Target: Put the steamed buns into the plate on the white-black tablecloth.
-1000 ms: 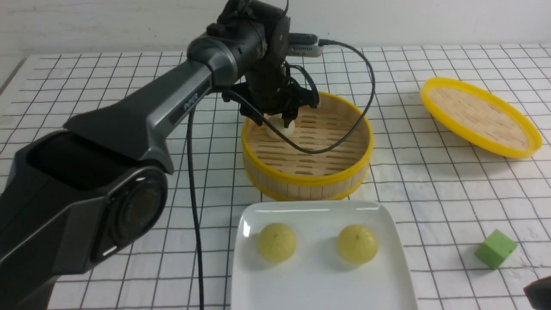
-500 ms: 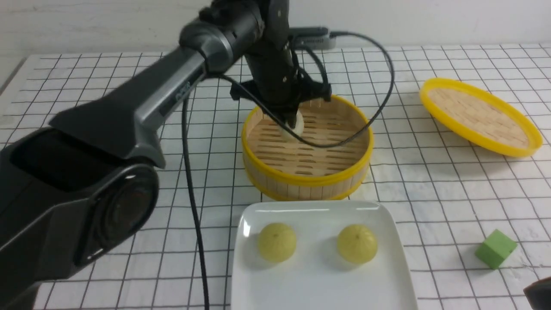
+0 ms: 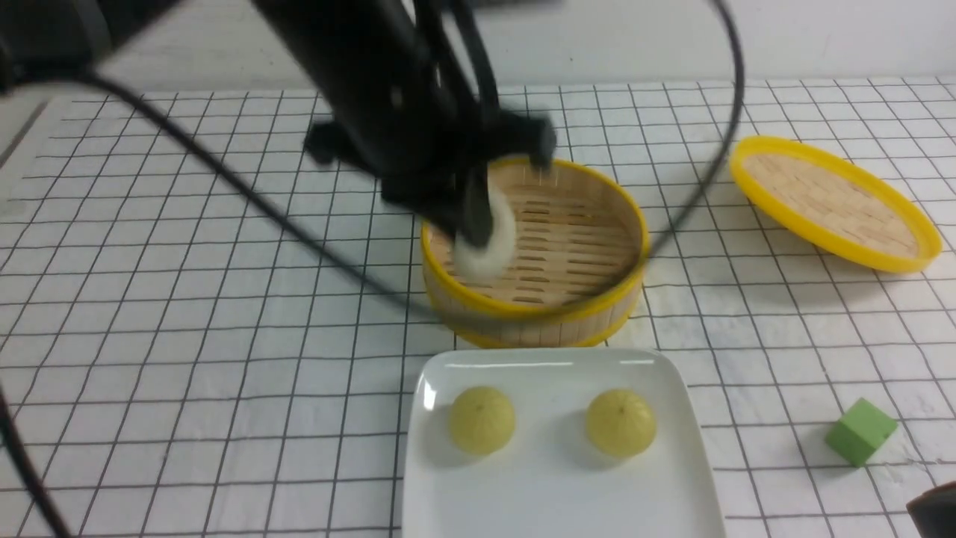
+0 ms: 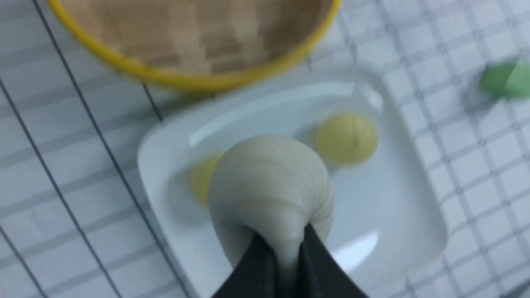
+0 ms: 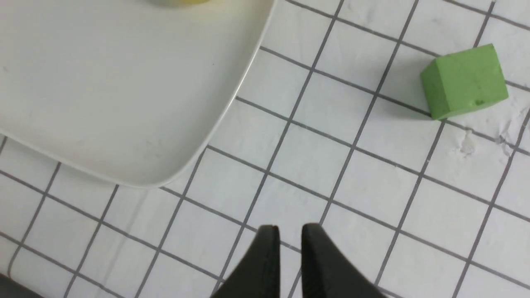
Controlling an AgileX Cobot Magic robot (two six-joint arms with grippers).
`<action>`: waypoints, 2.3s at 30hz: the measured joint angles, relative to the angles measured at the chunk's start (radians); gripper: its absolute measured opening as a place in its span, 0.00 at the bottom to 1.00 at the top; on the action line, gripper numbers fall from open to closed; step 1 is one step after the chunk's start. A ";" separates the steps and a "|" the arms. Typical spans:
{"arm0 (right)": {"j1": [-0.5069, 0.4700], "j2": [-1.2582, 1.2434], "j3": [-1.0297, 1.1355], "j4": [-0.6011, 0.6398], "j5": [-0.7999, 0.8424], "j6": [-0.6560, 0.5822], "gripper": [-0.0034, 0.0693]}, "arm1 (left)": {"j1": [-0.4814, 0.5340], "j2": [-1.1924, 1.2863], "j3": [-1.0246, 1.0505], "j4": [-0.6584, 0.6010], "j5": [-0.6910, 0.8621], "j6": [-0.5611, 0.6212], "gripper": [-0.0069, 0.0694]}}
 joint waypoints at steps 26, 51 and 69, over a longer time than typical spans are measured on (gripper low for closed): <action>0.000 -0.433 -0.064 -0.022 0.163 0.039 0.03 | -0.163 0.115 0.342 0.053 -0.356 0.001 0.66; 0.000 -0.697 0.328 -0.026 -0.457 0.039 0.04 | -0.163 0.114 0.258 0.187 -0.284 0.001 0.69; -0.042 -0.739 0.444 -0.041 -0.479 0.039 0.05 | -0.163 0.114 0.258 0.226 -0.302 -0.002 0.31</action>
